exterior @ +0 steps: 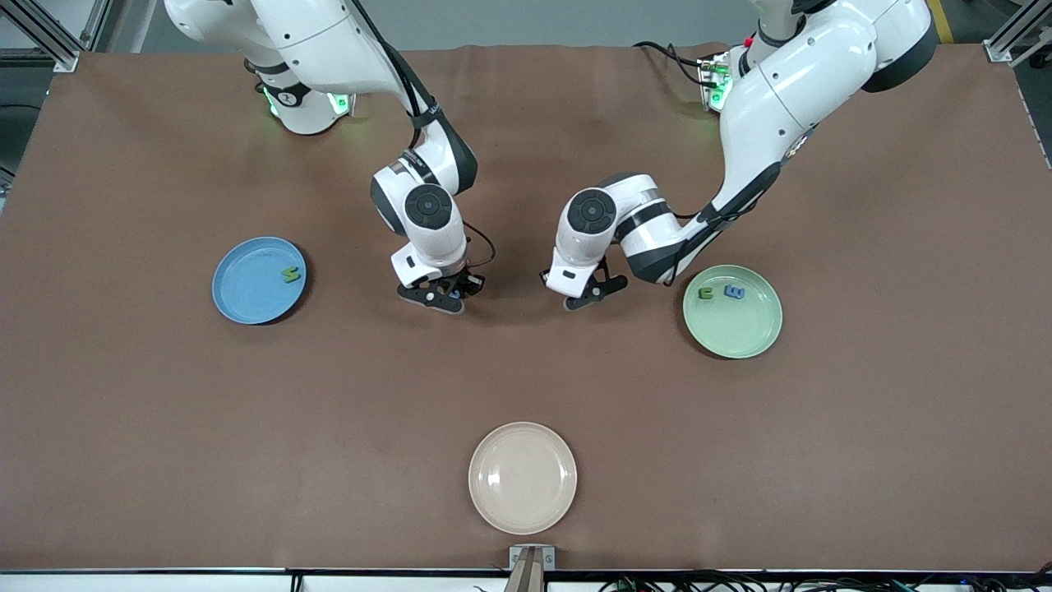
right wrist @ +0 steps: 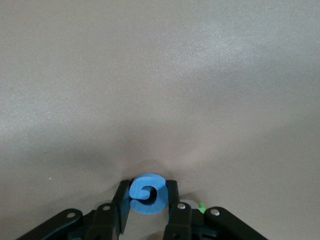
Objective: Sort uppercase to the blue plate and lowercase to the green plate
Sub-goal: 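Carry the G to the blue plate while the left gripper carries b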
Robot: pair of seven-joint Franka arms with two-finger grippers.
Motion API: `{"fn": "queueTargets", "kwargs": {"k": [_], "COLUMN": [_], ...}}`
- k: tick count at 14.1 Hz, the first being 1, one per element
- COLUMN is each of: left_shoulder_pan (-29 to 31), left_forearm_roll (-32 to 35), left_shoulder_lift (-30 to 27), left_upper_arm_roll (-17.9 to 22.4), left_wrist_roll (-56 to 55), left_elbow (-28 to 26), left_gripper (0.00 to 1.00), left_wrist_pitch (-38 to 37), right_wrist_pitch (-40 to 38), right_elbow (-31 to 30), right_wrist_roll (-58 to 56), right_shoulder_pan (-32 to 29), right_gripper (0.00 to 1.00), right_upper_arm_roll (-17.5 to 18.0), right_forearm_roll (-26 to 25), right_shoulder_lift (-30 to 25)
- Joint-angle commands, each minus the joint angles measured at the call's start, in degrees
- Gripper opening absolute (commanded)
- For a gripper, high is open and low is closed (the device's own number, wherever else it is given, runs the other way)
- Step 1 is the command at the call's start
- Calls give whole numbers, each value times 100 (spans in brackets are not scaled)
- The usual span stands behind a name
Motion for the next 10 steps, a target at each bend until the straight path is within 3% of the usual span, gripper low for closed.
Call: {"fn": "queueTargets", "kwargs": {"k": [1, 3, 6, 8, 10], "left_shoulder_pan": [169, 694, 1968, 2541, 2972], "left_forearm_roll": [64, 64, 64, 64, 81], "left_shoulder_lift": [-361, -494, -503, -512, -608], "left_upper_arm_roll": [26, -376, -1229, -1687, -1881], "left_wrist_roll": [44, 228, 859, 1483, 2124], "left_elbow": [-84, -163, -470, -489, -506], "left_gripper": [14, 14, 14, 14, 14], "left_wrist_pitch": [32, -29, -160, -922, -1504], "right_wrist_pitch": [-344, -968, -1759, -2286, -2482], "right_elbow": [-44, -18, -35, -88, -368], "right_wrist_roll": [-43, -594, -1403, -2027, -2930], "right_shoulder_pan": [-102, -418, -998, -1402, -1867], "right_gripper": [2, 2, 1, 1, 1], "right_upper_arm_roll": [-64, -64, -64, -73, -73], "right_forearm_roll": [32, 32, 32, 32, 24], "right_shoulder_lift": [-348, -690, -1297, -1640, -2070]}}
